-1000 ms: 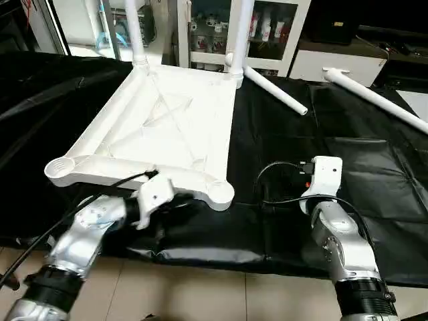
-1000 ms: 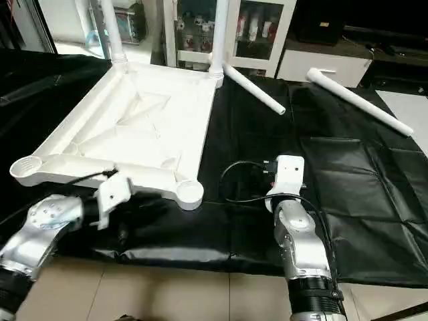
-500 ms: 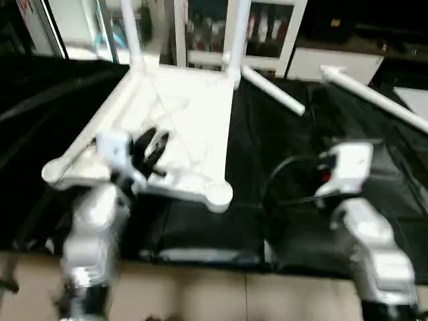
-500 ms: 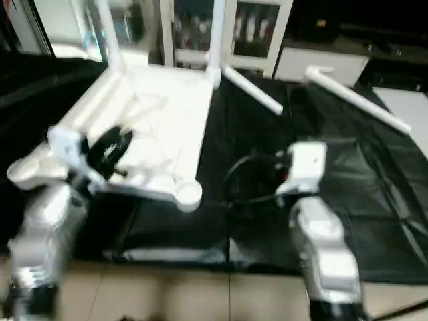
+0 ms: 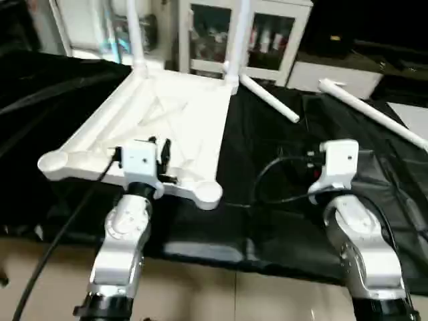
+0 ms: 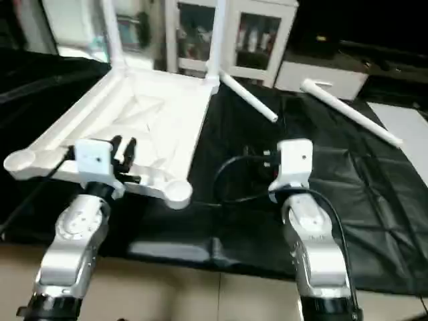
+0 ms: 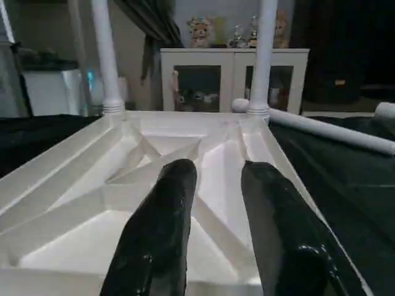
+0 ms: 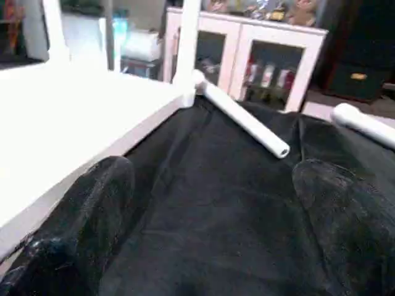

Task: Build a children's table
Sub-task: Pick table leg

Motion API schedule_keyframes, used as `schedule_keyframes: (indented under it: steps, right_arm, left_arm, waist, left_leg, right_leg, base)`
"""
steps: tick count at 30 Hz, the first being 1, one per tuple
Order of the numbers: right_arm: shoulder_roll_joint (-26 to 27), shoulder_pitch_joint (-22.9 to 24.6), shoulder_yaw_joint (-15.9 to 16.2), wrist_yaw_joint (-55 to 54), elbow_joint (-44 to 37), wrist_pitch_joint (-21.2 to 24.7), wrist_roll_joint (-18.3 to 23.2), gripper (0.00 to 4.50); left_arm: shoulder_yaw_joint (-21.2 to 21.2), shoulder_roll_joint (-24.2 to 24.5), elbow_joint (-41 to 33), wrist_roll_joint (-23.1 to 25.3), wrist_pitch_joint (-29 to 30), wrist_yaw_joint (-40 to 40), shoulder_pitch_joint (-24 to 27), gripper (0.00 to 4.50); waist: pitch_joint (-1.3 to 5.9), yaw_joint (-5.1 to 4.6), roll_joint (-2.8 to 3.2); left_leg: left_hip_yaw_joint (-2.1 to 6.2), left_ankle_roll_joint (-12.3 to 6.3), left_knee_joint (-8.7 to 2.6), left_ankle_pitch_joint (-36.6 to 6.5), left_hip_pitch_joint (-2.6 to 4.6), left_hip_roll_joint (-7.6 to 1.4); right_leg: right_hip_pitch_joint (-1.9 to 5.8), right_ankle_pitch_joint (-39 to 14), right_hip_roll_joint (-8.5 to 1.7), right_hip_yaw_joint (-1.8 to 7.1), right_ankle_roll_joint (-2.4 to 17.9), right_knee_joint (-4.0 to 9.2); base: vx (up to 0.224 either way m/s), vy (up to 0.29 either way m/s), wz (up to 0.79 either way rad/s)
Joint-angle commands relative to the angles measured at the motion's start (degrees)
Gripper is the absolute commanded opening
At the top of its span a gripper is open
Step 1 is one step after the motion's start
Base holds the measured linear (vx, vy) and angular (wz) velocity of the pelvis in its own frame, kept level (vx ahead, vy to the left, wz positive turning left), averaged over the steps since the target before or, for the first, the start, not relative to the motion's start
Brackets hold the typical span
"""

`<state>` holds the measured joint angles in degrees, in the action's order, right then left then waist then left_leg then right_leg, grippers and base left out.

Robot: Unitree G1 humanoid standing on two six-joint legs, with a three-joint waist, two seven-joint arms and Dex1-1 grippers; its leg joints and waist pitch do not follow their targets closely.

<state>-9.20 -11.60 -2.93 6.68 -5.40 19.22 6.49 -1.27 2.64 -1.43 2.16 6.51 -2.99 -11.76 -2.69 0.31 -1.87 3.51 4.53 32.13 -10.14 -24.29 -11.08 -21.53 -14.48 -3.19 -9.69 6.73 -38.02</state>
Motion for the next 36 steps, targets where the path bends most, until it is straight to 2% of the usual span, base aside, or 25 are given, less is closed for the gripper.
schedule_keyframes:
  steps: [1,2,4,5,6,7,9,12,13,15,16,18,19,20,21,22,23,26,27,29,30,31,32,34,36]
  right_arm:
    - [-0.17,-1.04,-0.23,0.80,2.37,-0.95,-0.49,4.50]
    - [-0.22,-1.17,-0.06,1.08,2.74,-1.11,-0.62,4.50]
    - [-0.19,-1.16,0.00,1.14,2.76,-1.00,-0.45,4.50]
    - [-0.23,-1.02,0.11,1.10,2.75,-0.94,-0.38,4.50]
    - [-0.25,-0.95,0.16,1.08,2.74,-0.92,-0.36,4.50]
    - [-0.31,-0.67,0.23,1.06,2.69,-0.85,-0.18,4.50]
    - [-0.33,-0.38,0.10,0.77,2.72,-0.66,-0.22,4.50]
    - [-0.32,0.02,-0.43,-0.05,2.99,-0.13,-0.63,4.50]
    - [0.29,0.49,-1.51,-1.94,3.40,0.88,-1.11,4.50]
    - [0.61,0.60,-1.93,-2.51,3.49,1.67,-0.92,4.50]
    - [1.14,1.14,-2.69,-3.23,3.50,1.51,-0.62,4.50]
    - [1.43,1.70,-3.09,-3.56,3.54,1.10,-0.46,4.50]
    - [1.57,2.47,-3.15,-3.14,3.41,0.39,-0.08,4.50]
    - [1.57,2.47,-3.15,-3.14,3.41,0.39,-0.08,4.50]
    - [1.65,2.77,-3.09,-2.87,3.25,0.15,0.17,4.50]
    - [1.75,3.16,-3.36,-2.96,2.77,0.68,0.57,4.50]
    - [1.97,3.28,-3.77,-3.13,2.54,0.88,1.07,4.50]
    - [2.20,3.34,-5.39,-4.02,2.13,2.06,2.14,4.50]
    - [2.20,3.34,-5.39,-4.02,2.13,2.06,2.14,4.50]
    - [1.78,2.99,-6.40,-3.93,2.17,2.58,2.28,4.50]
    - [1.69,2.95,-6.51,-3.87,2.12,2.65,2.31,4.50]
    - [1.62,2.91,-6.60,-3.83,2.08,2.71,2.34,4.50]
    - [1.30,2.80,-6.63,-3.74,1.99,2.90,2.20,4.50]
    - [0.85,2.61,-6.66,-3.64,1.95,3.13,2.18,4.50]
    - [0.50,2.36,-6.72,-3.58,2.11,3.33,2.20,4.50]
  left_arm:
    - [-0.21,-0.42,-0.24,0.50,1.54,1.08,-0.69,1.54]
    - [0.06,-0.49,-0.49,0.38,1.99,1.35,-0.87,1.54]
    - [0.26,-0.42,-0.62,0.77,2.15,1.76,-0.96,1.54]
    - [0.43,-0.29,-0.54,0.91,2.23,1.90,-0.94,1.54]
    - [0.51,-0.24,-0.50,0.98,2.27,1.96,-0.94,1.54]
    - [0.49,0.08,-0.37,1.47,2.10,2.06,-0.88,1.54]
    - [0.45,0.30,-0.41,1.62,2.33,1.98,-0.83,1.54]
    - [0.44,0.49,-0.68,2.30,3.27,2.47,-0.78,1.54]
    - [0.75,0.43,-0.93,2.61,4.47,3.68,-0.74,1.54]
    - [1.12,0.11,-1.06,2.43,5.55,4.23,-0.72,1.54]
    - [1.37,-0.13,-1.49,1.08,5.24,3.36,-0.59,1.54]
    - [1.51,-0.22,-1.91,-0.04,4.45,2.41,-0.51,1.54]
    - [1.56,-0.01,-2.42,-0.90,3.96,1.33,-0.44,1.54]
    - [1.56,-0.01,-2.42,-0.90,3.96,1.33,-0.44,1.54]
    - [1.63,0.13,-2.63,-1.10,4.16,0.93,-0.42,1.54]
    - [1.70,0.20,-3.14,-1.12,4.06,0.73,-0.05,1.54]
    - [1.75,0.16,-3.40,-1.22,4.44,0.61,0.11,1.54]
    - [1.54,0.33,-4.44,-1.70,6.19,-0.39,0.74,1.54]
    - [1.54,0.33,-4.44,-1.70,6.19,-0.39,0.74,1.54]
    - [1.43,0.11,-5.25,-3.70,5.66,-1.84,1.07,1.54]
    - [1.33,0.11,-5.32,-3.89,5.58,-2.01,1.11,1.54]
    - [1.26,0.10,-5.38,-4.03,5.52,-2.15,1.15,1.54]
    - [1.12,0.00,-5.45,-4.28,5.50,-2.26,1.24,1.54]
    - [1.02,-0.18,-5.58,-4.46,5.47,-2.37,1.38,1.54]
    - [1.04,-0.23,-5.79,-4.51,5.61,-2.57,1.50,1.54]
  waist:
    - [2.12,2.55,-1.62]
    - [1.23,3.11,-0.76]
    - [2.58,3.00,2.09]
    - [3.28,0.98,4.06]
    - [4.19,-0.42,3.49]
    - [2.84,0.64,3.41]
    - [3.17,0.68,3.48]
    - [2.12,1.33,-0.11]
    - [3.09,4.21,-2.81]
    - [1.17,4.34,-2.45]
    - [0.74,4.43,-2.81]
    - [1.34,5.47,-1.34]
    - [2.01,5.78,-0.10]
    - [3.43,5.00,0.41]
    - [3.39,4.49,-0.02]
    - [2.85,4.44,-1.07]
    - [2.65,5.65,-3.05]
    - [0.90,6.37,-1.41]
    - [0.63,5.94,-0.93]
    - [2.13,4.18,1.94]
    - [1.65,3.57,1.77]
    - [1.37,3.33,1.27]
    - [-0.81,4.04,-0.90]
    - [-1.98,4.43,-1.17]
    - [-2.21,4.65,-0.55]
  left_leg:
    - [-11.13,-5.40,15.92,-13.73,-0.22,3.90]
    - [-11.72,-7.53,15.27,-15.96,-1.46,0.22]
    - [-9.95,-8.39,6.85,-18.23,0.39,-3.51]
    - [0.28,-14.23,-1.82,-12.49,4.19,-11.75]
    - [2.79,-18.53,-1.09,-5.02,7.41,-12.82]
    - [2.62,-29.14,1.35,12.28,5.82,-9.68]
    - [2.73,-31.08,0.78,15.33,5.11,-6.32]
    - [0.11,-27.88,1.51,-0.07,-0.17,3.19]
    - [-10.41,-15.84,17.19,-12.31,-2.66,6.41]
    - [-11.21,-11.32,16.38,-10.64,-2.24,5.28]
    - [-11.93,-7.89,13.12,-17.38,0.60,5.21]
    - [-10.44,-10.64,6.04,-11.47,1.66,3.50]
    - [-7.80,-13.11,2.19,-3.93,3.17,-0.28]
    - [-3.96,-19.62,0.58,2.41,7.36,-9.09]
    - [-2.94,-22.57,0.76,5.96,8.82,-11.66]
    - [-4.68,-21.71,2.78,9.86,8.42,-9.09]
    - [-9.49,-14.59,4.65,2.68,2.38,1.67]
    - [-10.10,-8.79,3.29,-0.88,2.46,4.66]
    - [-9.47,-9.54,2.31,-0.44,2.29,3.47]
    - [-2.38,-16.58,-1.96,-3.82,6.68,-11.64]
    - [-2.14,-17.53,-2.17,-3.63,7.15,-12.60]
    - [-3.16,-16.54,-1.78,-5.03,7.59,-10.89]
    - [-10.20,-6.12,0.28,-17.28,5.77,0.10]
    - [-13.36,-3.19,3.69,-18.73,10.00,2.41]
    - [-12.71,-1.45,-0.15,-23.65,12.83,0.92]
  right_leg:
    - [1.37,-36.32,-9.90,0.42,18.28,13.99]
    - [3.49,-35.73,-12.74,-1.04,13.14,12.99]
    - [7.11,-24.10,-10.40,-4.75,3.94,10.91]
    - [2.63,-10.17,-2.76,-4.49,-1.33,-1.20]
    - [-2.86,-11.45,-1.73,-1.69,-2.04,-5.45]
    - [-6.68,-12.89,-1.45,3.95,-0.70,-9.11]
    - [-6.43,-11.66,-0.53,5.37,-0.08,-8.91]
    - [0.03,-5.69,-3.25,8.41,18.78,2.63]
    - [3.78,-13.68,-7.88,8.21,27.11,9.02]
    - [2.53,-14.55,-8.56,6.06,17.31,9.04]
    - [2.86,-18.46,-8.13,10.86,10.55,9.68]
    - [6.46,-16.17,-8.78,11.71,-2.18,10.71]
    - [4.93,-4.47,-5.61,9.74,-12.07,8.52]
    - [1.41,4.63,-6.91,8.10,-15.82,4.58]
    - [-0.86,6.80,-8.84,9.53,-14.70,2.39]
    - [-2.43,11.85,-11.97,13.06,-10.82,2.80]
    - [4.03,22.85,-8.18,14.59,-14.29,4.29]
    - [5.03,6.42,-2.15,10.55,-32.34,9.11]
    - [4.88,6.28,-1.88,9.62,-32.24,9.04]
    - [1.76,4.71,-7.20,9.48,-16.17,3.12]
    - [0.40,5.43,-8.49,10.58,-10.91,1.95]
    - [-0.34,5.71,-9.03,11.43,-7.02,2.16]
    - [2.61,-17.41,-7.57,12.10,-3.58,8.66]
    - [1.07,-52.20,-3.57,13.49,-8.28,13.23]
    - [1.14,-47.46,0.56,12.43,-7.56,12.52]
  base:
    - [-0.039,-0.184,0.36]
    - [-0.039,-0.184,0.36]
    - [0.001,-0.145,0.40]
    - [-0.001,-0.156,0.52]
    - [0.003,-0.187,0.66]
    - [0.002,-0.203,0.61]
    - [-0.021,-0.227,0.59]
    - [-0.055,-0.333,0.62]
    - [-0.071,-0.344,0.53]
    - [-0.067,-0.329,0.50]
    - [-0.053,-0.273,0.25]
    - [-0.046,-0.264,0.17]
    - [-0.023,-0.239,0.10]
    - [-0.023,-0.239,0.10]
    - [0.008,-0.215,0.15]
    - [0.044,-0.176,0.27]
    - [0.044,-0.176,0.27]
    - [-0.026,-0.127,0.12]
    - [-0.064,-0.043,-0.05]
    - [0.000,0.000,0.00]
    - [-0.024,-0.011,0.19]
    - [-0.021,-0.026,0.24]
    - [-0.021,-0.026,0.24]
    - [-0.028,0.002,-0.14]
    - [-0.055,0.019,-0.40]
